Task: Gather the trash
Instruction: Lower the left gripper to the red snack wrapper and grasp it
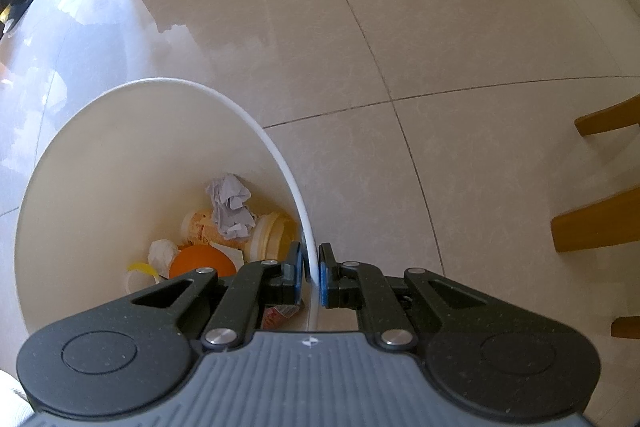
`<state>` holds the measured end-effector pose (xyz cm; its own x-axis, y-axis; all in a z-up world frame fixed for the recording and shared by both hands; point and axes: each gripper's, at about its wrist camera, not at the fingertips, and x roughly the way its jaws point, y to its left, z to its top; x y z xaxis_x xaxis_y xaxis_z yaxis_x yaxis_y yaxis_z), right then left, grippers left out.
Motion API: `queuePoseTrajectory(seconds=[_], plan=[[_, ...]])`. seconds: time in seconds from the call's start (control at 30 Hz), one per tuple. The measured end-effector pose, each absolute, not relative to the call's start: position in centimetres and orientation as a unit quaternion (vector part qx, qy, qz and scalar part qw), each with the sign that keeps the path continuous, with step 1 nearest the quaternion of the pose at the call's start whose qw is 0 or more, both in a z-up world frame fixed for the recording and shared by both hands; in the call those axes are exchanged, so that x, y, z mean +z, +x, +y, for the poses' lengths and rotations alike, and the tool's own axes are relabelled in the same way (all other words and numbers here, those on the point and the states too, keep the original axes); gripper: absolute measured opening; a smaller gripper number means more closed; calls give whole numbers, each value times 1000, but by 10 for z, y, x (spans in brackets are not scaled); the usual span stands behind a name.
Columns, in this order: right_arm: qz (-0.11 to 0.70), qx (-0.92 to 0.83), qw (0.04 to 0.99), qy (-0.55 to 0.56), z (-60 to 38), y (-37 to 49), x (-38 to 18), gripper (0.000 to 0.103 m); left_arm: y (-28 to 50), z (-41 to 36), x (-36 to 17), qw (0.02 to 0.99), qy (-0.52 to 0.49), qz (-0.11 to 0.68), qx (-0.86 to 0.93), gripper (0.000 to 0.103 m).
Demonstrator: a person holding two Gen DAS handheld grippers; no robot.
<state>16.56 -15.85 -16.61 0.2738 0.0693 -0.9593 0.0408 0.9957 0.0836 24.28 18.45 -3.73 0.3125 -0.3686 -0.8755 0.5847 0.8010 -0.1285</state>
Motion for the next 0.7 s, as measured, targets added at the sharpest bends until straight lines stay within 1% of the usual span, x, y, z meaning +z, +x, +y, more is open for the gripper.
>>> queuePoseTrajectory(seconds=[0.23,0.5,0.7], plan=[[602,5,797,37,-154,164,-166,10,230,207,-83,797,106,530,-270,96],[601,2,798,34,-150,163,-166,10,211,230,-157,777,85,574,-245,96],[601,-2,798,32,-149,164,-166,10,192,232,-206,770,71,589,-234,96]])
